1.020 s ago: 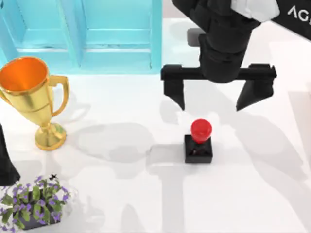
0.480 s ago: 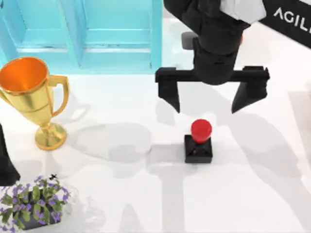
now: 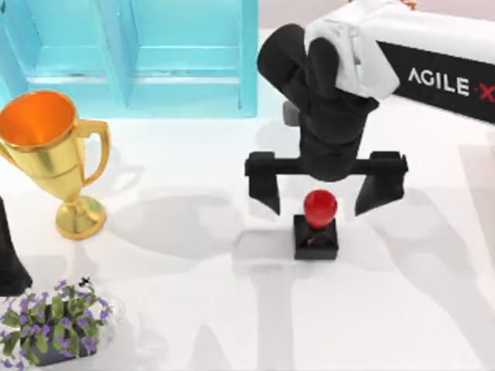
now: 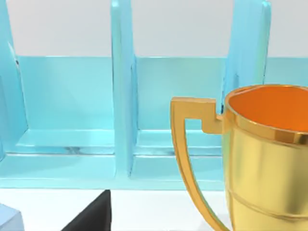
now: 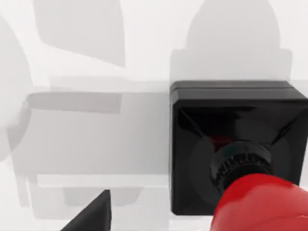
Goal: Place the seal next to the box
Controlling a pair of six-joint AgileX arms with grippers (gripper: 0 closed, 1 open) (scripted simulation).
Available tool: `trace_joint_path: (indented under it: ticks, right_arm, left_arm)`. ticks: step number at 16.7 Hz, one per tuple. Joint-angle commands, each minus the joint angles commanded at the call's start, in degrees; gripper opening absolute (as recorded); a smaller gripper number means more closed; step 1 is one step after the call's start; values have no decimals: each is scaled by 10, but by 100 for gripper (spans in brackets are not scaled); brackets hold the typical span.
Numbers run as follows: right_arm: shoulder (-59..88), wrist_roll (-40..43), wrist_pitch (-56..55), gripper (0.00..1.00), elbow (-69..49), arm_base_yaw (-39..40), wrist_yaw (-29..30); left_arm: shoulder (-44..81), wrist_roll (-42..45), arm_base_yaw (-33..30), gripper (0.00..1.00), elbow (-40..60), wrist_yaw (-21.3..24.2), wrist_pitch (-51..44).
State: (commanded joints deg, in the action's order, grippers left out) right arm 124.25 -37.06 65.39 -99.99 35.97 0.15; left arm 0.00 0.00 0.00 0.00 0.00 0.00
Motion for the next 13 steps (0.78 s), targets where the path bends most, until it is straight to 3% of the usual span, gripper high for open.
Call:
trace_joint_path:
  ticks: [7, 13]
  right_arm:
    - [6, -1, -47, 100, 45, 1, 0]
    - [6, -1, -47, 55, 45, 1, 0]
  left_arm:
    - [0, 0, 0, 100, 0, 0, 0]
    - [0, 0, 0, 100, 0, 0, 0]
